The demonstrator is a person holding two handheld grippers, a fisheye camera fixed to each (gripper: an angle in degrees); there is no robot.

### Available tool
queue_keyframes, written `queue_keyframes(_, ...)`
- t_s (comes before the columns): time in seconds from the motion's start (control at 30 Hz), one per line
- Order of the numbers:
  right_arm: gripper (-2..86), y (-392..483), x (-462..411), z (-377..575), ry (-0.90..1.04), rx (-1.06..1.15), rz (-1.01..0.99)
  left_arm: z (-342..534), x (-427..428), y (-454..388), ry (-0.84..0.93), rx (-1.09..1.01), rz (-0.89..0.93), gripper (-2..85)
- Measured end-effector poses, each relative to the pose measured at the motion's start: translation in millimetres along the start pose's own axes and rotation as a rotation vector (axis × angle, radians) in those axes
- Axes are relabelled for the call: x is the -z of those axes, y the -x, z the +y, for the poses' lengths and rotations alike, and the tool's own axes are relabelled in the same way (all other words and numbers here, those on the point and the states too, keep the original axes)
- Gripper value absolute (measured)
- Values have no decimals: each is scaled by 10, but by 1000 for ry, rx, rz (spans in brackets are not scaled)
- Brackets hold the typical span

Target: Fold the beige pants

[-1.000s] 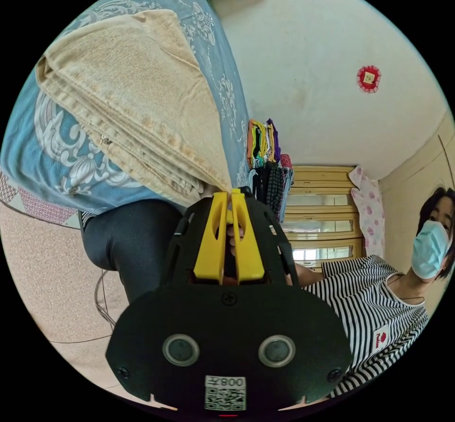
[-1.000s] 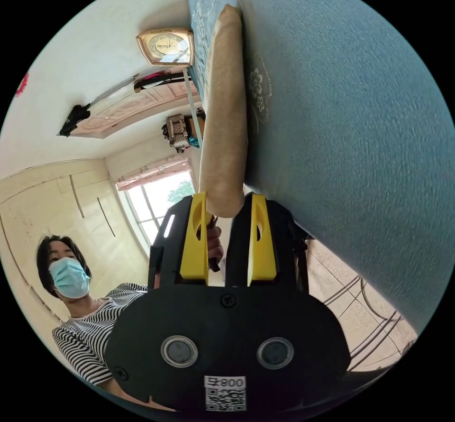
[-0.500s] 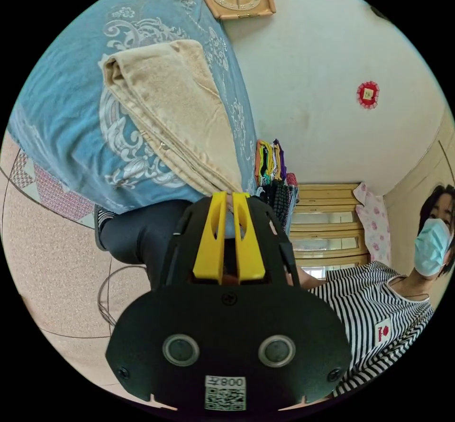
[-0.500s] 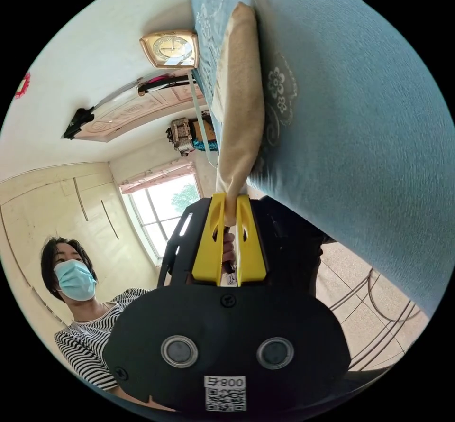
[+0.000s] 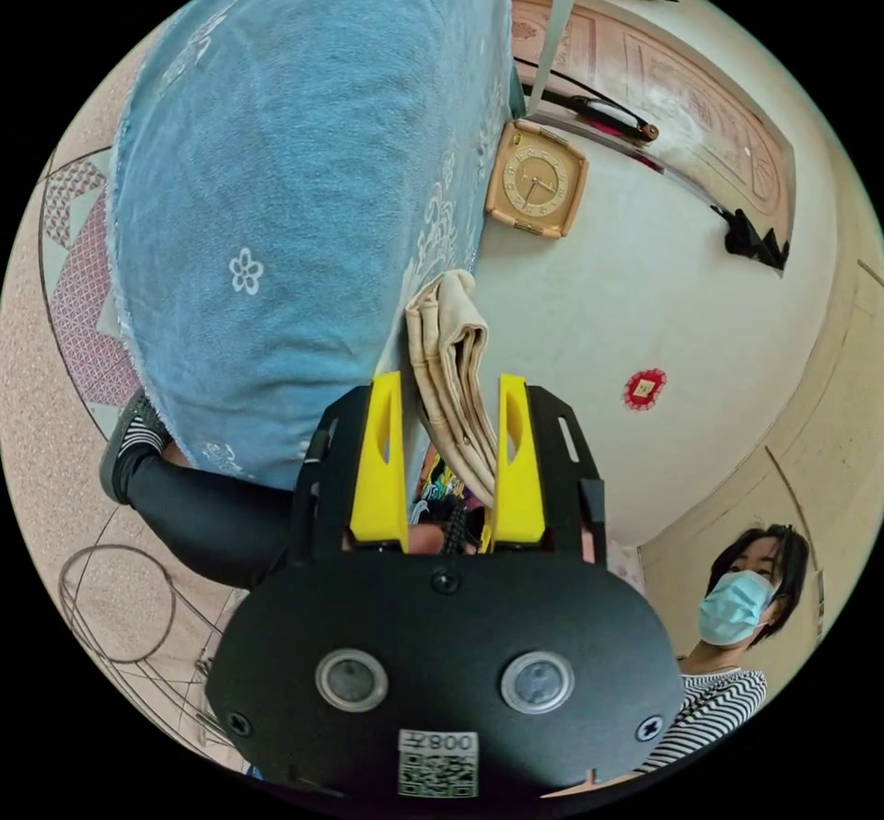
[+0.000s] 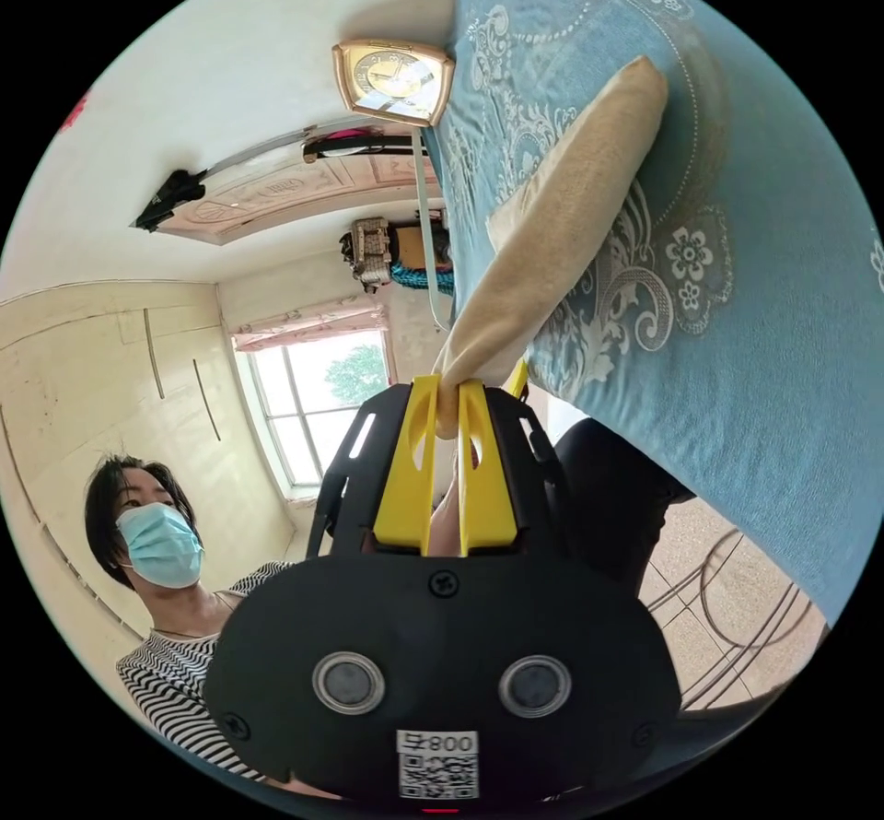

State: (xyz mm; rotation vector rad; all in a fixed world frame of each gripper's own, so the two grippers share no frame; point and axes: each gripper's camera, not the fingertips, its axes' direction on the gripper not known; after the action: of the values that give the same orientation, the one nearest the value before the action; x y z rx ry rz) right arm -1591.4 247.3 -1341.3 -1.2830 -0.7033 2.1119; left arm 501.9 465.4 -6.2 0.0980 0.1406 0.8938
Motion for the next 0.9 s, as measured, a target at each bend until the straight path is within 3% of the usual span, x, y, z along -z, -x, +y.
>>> queue_keyframes(0.47, 17, -246, 601, 410, -25, 22, -6, -448, -1010, -1160, 52, -40, -80, 81)
queue_keyframes(0.9, 10, -531, 1765, 1761, -22, 115, -17, 275, -2105, -3020, 143, -197, -113, 75)
